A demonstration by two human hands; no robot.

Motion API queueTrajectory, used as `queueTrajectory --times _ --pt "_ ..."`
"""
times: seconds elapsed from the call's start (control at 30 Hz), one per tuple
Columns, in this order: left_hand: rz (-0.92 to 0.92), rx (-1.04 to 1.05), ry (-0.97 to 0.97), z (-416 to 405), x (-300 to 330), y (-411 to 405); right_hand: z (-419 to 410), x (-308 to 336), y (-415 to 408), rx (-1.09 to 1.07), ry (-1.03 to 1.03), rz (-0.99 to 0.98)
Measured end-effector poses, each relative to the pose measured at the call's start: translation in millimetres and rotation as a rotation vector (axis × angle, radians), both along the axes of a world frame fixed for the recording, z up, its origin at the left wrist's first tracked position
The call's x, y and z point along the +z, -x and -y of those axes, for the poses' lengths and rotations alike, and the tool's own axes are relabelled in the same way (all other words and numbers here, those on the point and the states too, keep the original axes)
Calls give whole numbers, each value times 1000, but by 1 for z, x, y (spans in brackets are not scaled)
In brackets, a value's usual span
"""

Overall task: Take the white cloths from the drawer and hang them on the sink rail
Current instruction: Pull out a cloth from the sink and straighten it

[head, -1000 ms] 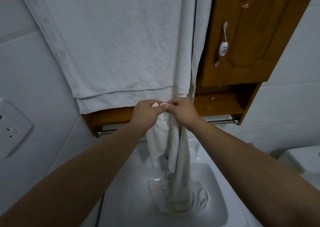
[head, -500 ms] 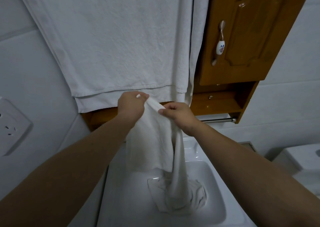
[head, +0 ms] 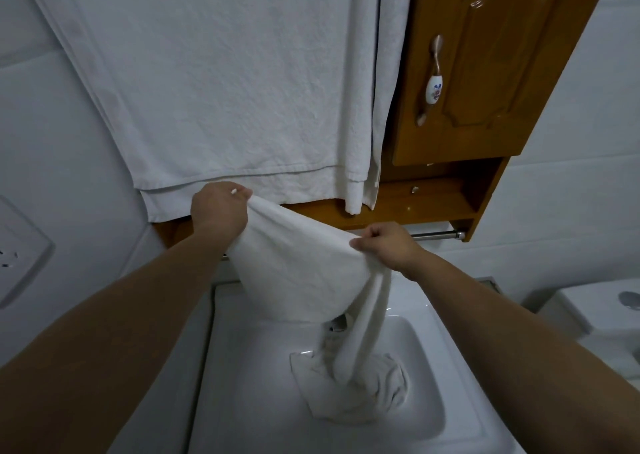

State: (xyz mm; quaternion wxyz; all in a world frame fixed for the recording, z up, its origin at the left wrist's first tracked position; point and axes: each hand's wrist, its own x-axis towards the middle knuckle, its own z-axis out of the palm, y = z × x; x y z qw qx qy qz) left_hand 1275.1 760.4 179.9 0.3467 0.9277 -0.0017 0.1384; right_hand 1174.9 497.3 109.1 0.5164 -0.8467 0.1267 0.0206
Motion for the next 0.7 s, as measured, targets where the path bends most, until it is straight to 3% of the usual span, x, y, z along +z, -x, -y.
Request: queueTrajectory --times 0.13,0.27,0.43,0.57,0.7 --pt "-92 -68 28 7 -8 6 2 -4 -2 -136 295 78" --pt "-194 -208 119 19 -14 17 0 9 -9 -184 280 222" --pt "-256 -427 129 50 -5 42 -18 24 -15 -21 103 331" --pt "-294 -624 27 69 -11 54 -32 30 -17 82 -151 283" --pt "-274 -596 32 69 -8 54 -27 32 -15 88 -286 240"
